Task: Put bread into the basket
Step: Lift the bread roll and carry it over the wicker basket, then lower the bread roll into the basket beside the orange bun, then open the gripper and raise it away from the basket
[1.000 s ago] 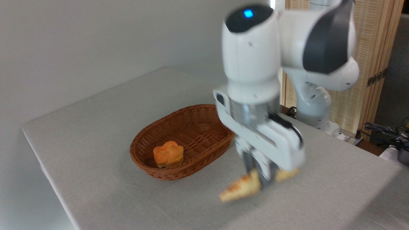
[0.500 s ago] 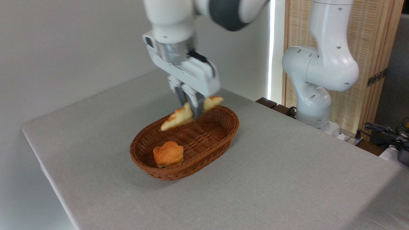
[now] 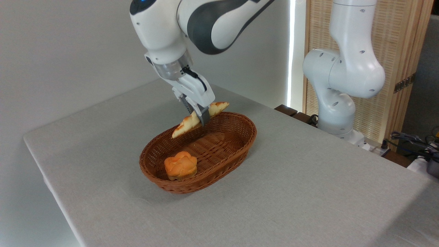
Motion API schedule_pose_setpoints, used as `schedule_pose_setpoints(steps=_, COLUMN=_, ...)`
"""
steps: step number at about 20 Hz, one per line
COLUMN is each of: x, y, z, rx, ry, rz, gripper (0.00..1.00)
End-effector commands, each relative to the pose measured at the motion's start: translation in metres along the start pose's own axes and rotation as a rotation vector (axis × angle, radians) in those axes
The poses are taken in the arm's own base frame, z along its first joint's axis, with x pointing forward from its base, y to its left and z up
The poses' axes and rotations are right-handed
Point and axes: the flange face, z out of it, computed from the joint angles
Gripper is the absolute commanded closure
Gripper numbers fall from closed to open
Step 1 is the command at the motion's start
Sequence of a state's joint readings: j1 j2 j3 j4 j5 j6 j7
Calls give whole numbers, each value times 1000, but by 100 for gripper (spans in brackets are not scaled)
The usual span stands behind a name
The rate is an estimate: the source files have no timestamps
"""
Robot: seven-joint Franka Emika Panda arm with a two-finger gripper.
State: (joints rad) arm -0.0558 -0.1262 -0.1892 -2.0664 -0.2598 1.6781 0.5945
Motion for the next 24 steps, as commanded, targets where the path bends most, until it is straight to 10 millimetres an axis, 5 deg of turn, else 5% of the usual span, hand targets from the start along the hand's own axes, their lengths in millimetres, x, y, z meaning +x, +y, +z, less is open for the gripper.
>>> schedule_pose_setpoints(steps=1, x=-2, y=-3, z=8, rx=-24, ry=12, rz=-21, gripper=0)
schedule_pose_setpoints(steps=16, x=-12, y=-15, z=4, rx=32, ry=-21, rz=-7, gripper=0)
schedule_pose_setpoints(steps=18, x=-15, y=-19, z=-7, rx=97, ry=-39, rz=2, gripper=0)
schedule_pose_setpoints(steps=24, x=-28, y=-37, z=-101, rx=186, ry=93, rz=28, gripper=0)
